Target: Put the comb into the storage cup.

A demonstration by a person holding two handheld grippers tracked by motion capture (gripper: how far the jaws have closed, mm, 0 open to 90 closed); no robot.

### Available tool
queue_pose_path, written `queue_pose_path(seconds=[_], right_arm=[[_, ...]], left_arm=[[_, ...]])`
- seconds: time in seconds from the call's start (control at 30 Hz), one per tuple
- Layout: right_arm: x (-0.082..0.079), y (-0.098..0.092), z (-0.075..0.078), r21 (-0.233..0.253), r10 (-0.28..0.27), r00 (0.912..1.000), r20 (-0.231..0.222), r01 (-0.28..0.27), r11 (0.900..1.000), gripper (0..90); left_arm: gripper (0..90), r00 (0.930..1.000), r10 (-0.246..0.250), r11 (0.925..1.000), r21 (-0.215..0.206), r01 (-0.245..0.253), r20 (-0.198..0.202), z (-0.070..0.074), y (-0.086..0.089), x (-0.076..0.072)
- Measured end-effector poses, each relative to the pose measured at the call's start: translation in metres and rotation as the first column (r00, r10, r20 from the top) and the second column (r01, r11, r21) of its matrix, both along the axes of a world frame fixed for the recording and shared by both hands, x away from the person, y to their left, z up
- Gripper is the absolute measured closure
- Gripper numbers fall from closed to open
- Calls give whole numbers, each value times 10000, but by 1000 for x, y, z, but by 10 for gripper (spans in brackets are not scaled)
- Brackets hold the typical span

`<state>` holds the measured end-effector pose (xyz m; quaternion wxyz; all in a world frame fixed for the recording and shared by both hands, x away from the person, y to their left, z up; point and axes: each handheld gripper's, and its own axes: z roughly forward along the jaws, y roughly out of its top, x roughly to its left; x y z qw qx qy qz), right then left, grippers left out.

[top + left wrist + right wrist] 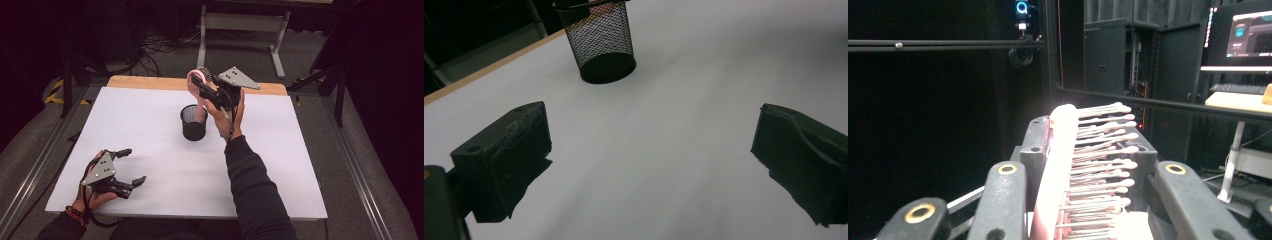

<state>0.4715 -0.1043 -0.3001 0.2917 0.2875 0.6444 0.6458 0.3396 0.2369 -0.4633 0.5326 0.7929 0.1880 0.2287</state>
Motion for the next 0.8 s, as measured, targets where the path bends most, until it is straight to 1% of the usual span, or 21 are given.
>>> queue_pose_path(seconds=[0.07, 0.3, 0.57, 0.6, 0.67, 0.73, 0.8], right_arm=[[-1, 1, -5, -41, -12, 9999, -103, 12, 10000, 634], [-2, 2, -19, 276, -85, 9992, -389, 96, 9996, 634], [-4, 4, -26, 584, -61, 9990, -445, 87, 9983, 634], [-4, 5, -26, 701, -85, 9985, -537, 122, 9975, 634], [-3, 4, -28, 666, -58, 9986, -527, 93, 9977, 634], [-3, 6, -34, 706, -48, 9980, -634, 93, 9975, 634], [-3, 6, -36, 686, -31, 9978, -657, 76, 9976, 634]], left_arm=[[31, 10000, -47, 10000, 7, 47, 20, 0, 0, 0], [31, 10000, -19, 10000, 65, 19, 88, 2, -1, -3], [31, 9999, -6, 9999, 165, 4, 128, 3, -1, -4], [31, 9999, -2, 9999, 149, 1, 119, 3, -1, -4], [32, 9999, 27, 9999, 130, -29, 119, 3, -1, -4], [32, 9999, 16, 9999, 117, -18, 118, 3, -1, -4], [32, 9999, 21, 9999, 133, -23, 150, 3, -1, -5]])
